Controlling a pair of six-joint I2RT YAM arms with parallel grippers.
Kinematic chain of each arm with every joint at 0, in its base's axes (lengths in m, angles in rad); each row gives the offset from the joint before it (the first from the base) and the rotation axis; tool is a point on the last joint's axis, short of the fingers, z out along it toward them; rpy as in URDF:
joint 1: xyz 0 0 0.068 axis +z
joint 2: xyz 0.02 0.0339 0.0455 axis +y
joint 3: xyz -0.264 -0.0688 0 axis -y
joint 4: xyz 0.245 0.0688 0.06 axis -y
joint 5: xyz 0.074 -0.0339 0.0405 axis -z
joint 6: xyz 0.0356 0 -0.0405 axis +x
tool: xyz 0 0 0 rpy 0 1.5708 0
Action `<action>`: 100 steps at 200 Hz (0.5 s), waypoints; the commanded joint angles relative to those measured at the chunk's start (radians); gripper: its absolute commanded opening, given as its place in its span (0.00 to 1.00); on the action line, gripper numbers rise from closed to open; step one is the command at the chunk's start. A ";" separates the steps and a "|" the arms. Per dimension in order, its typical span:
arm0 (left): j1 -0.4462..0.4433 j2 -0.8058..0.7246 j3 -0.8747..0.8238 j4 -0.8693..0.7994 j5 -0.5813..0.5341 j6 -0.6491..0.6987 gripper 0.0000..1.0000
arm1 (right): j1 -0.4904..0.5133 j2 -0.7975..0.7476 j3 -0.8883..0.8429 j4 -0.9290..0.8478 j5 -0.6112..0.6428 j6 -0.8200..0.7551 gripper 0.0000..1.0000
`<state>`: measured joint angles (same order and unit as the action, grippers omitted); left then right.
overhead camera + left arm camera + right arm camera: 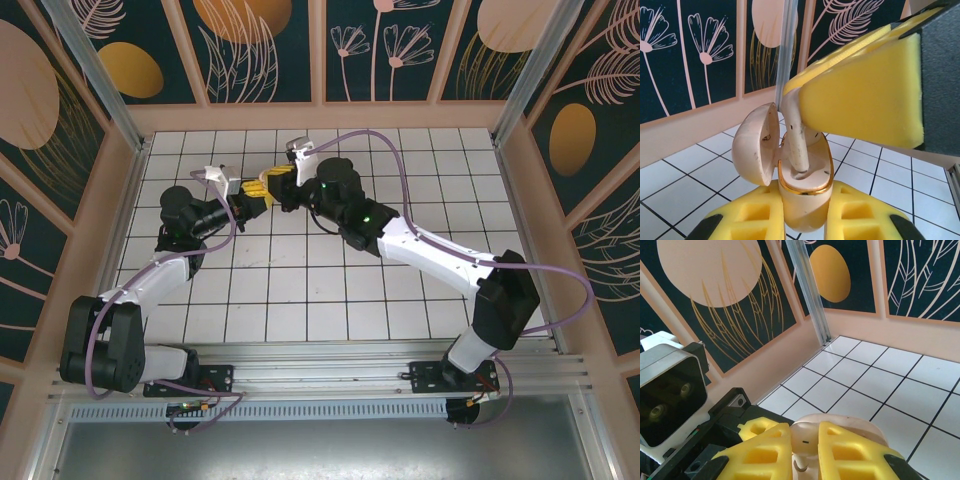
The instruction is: Insert the wireless bluetooth earbuds into the charging case
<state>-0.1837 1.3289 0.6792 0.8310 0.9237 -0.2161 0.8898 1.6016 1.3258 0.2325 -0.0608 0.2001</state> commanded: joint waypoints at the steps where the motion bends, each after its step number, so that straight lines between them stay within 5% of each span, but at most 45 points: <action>1: -0.002 -0.014 0.045 0.094 0.005 -0.026 0.03 | 0.014 -0.014 -0.038 -0.079 -0.018 0.015 0.16; 100: -0.002 -0.022 0.054 0.047 0.007 0.015 0.04 | 0.036 0.002 0.015 -0.210 0.035 -0.068 0.17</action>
<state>-0.1837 1.3289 0.6792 0.8001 0.9428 -0.2195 0.9043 1.5955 1.3380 0.1627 -0.0242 0.1551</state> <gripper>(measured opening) 0.161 0.164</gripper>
